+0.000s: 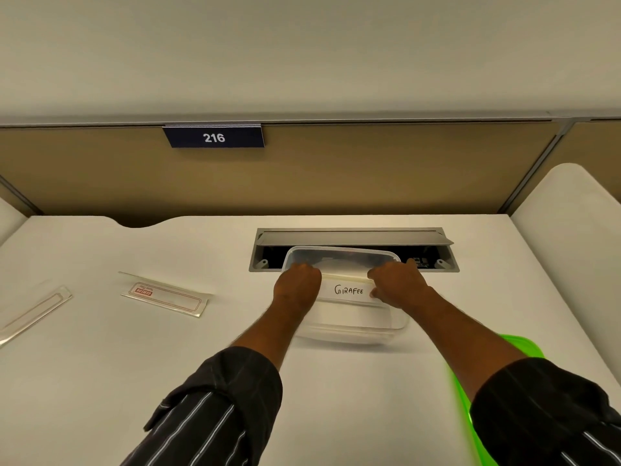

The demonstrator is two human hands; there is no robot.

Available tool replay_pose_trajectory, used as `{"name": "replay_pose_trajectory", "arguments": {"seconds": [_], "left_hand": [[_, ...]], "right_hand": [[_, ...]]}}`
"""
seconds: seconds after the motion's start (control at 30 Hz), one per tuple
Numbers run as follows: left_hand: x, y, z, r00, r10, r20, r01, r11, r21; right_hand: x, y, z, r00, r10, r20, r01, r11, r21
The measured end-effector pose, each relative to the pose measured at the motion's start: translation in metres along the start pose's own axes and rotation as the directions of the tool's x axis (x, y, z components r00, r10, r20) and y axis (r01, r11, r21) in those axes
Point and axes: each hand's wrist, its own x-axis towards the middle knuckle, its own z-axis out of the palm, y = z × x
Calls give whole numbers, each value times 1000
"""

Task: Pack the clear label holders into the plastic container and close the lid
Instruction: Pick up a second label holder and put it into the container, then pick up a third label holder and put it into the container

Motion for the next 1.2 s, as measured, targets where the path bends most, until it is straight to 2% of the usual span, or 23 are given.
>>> {"name": "replay_pose_trajectory", "arguments": {"seconds": [0.1,0.2,0.3,0.4,0.57,0.8,0.97,1.2], "left_hand": [[-5,-2,-5,998,40,-40,-42,997,-61],[-20,-5,-18,987,68,-143,-83,991,-102],[-40,-12,-38,970,55,-237,-88,988,-129],[-66,-26,-54,955,-4,-298,-42,988,-149],[-120,-68,-70,934,-113,-338,68,987,-142],[-186,-154,-78,882,-233,-410,195,972,-132],[-209,-219,-79,858,-281,-429,238,959,-152],[-217,-293,-67,856,-295,-424,216,950,-224]], "right_hand": [[-6,-2,-4,1000,6,6,-6,1000,27],[-17,-9,-16,999,7,-32,-6,1000,19],[-28,-19,-34,983,31,-182,-23,999,45],[-38,-37,-54,933,29,-360,-3,997,72],[-48,-90,-88,884,-57,-464,143,978,152],[-61,-196,-121,847,-169,-504,288,943,167],[-54,-270,-127,860,-196,-472,310,934,178],[-29,-348,-131,890,-177,-421,291,930,223]]}}
